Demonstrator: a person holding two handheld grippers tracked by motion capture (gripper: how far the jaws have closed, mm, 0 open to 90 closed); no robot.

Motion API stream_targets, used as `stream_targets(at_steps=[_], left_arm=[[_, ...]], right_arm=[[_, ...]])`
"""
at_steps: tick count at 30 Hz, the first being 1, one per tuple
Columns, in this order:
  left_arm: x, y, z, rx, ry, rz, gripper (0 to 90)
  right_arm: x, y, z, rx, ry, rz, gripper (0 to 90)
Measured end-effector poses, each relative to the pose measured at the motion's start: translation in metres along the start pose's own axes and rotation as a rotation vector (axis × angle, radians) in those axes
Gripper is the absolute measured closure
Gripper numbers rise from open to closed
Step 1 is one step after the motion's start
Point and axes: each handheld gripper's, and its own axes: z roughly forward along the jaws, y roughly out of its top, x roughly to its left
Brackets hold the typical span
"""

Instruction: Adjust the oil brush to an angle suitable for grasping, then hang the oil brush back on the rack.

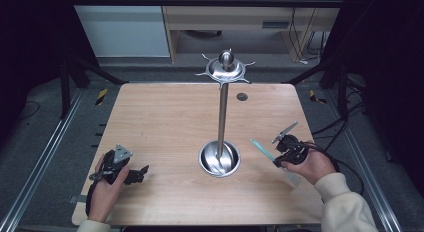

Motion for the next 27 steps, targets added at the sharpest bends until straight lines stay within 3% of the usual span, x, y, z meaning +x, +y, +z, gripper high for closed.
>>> stream_targets(at_steps=[8, 17, 20, 24, 27], left_arm=[[0.000, 0.000, 0.000, 0.003, 0.001, -0.002, 3.0], [0.000, 0.000, -0.001, -0.001, 0.002, -0.001, 3.0], [0.000, 0.000, -0.001, 0.001, 0.003, -0.001, 3.0], [-0.001, 0.000, -0.001, 0.001, 0.002, -0.001, 3.0], [-0.001, 0.000, 0.000, 0.000, -0.001, -0.003, 2.9]], right_arm=[[0.003, 0.001, -0.017, -0.079, -0.004, 0.016, 82.6], [0.006, -0.001, -0.044, -0.256, -0.009, 0.051, 82.7], [0.007, 0.000, -0.049, -0.278, -0.012, 0.055, 82.7], [0.010, 0.004, -0.057, -0.342, -0.029, 0.045, 82.7], [0.012, 0.007, -0.060, -0.358, -0.052, 0.060, 82.7]])
